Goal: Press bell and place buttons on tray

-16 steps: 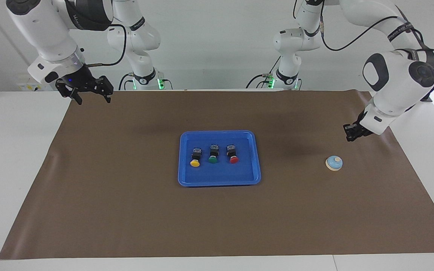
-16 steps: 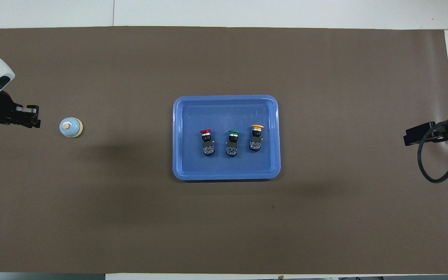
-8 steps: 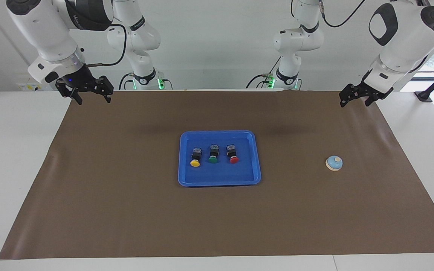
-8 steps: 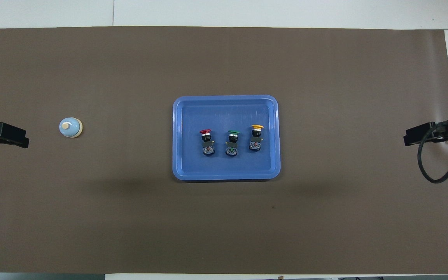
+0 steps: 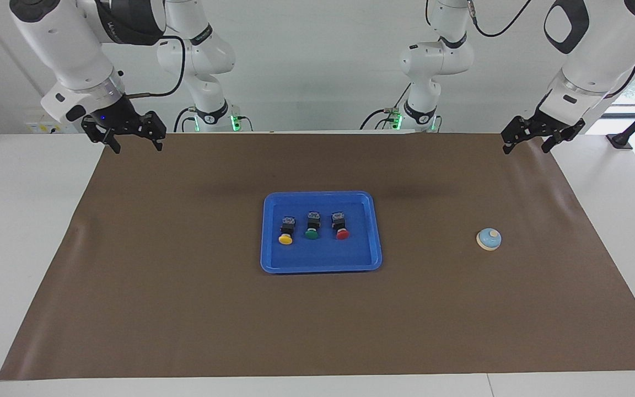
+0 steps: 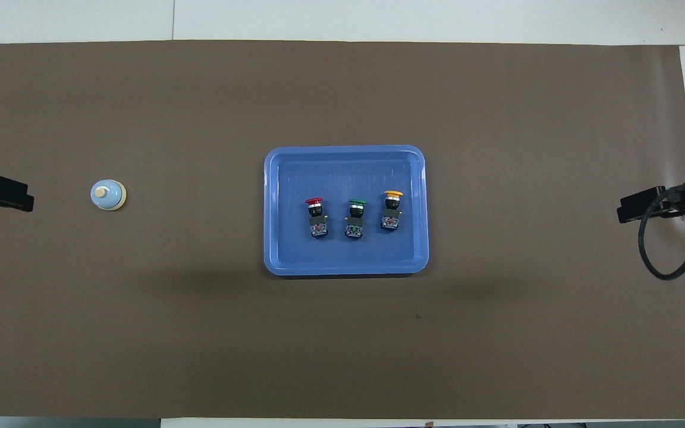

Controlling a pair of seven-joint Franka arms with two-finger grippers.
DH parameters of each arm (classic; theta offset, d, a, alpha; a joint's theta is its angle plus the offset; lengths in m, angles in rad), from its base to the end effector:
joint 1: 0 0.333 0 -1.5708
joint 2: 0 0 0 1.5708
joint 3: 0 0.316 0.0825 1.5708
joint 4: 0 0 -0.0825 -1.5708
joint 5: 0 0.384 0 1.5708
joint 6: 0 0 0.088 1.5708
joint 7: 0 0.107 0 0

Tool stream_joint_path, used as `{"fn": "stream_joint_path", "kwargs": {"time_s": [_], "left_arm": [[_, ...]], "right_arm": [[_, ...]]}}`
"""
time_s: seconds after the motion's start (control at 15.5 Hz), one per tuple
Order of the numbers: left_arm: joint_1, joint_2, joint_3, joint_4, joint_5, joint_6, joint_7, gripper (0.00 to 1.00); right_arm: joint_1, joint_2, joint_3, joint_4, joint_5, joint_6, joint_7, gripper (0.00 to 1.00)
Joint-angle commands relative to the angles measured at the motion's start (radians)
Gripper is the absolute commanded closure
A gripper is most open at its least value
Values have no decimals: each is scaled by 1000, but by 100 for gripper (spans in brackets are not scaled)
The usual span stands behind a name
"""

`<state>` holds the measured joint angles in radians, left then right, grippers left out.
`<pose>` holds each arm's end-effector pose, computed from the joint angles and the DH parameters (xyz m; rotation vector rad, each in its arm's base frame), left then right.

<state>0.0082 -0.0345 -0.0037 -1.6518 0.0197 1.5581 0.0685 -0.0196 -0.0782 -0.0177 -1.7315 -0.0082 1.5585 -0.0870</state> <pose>0.5405 0.0045 0.6042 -3.1209 0.1004 0.0935 0.5241 -0.0208 0.5902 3.1362 0.0786 -0.1492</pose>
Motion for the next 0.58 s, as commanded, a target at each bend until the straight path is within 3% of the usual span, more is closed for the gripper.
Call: {"fn": "stream_joint_path", "kwargs": {"time_s": [0.0,0.52], "left_arm": [[-7,27,5,43,9,-18,8,0],[-25,41,2,59,8,-23,4,0]], "right_arm": [[-10,-14,8,-5,-13,-15,-5,0],[-10,-14,8,-5,-13,-15,-5,0]]}}
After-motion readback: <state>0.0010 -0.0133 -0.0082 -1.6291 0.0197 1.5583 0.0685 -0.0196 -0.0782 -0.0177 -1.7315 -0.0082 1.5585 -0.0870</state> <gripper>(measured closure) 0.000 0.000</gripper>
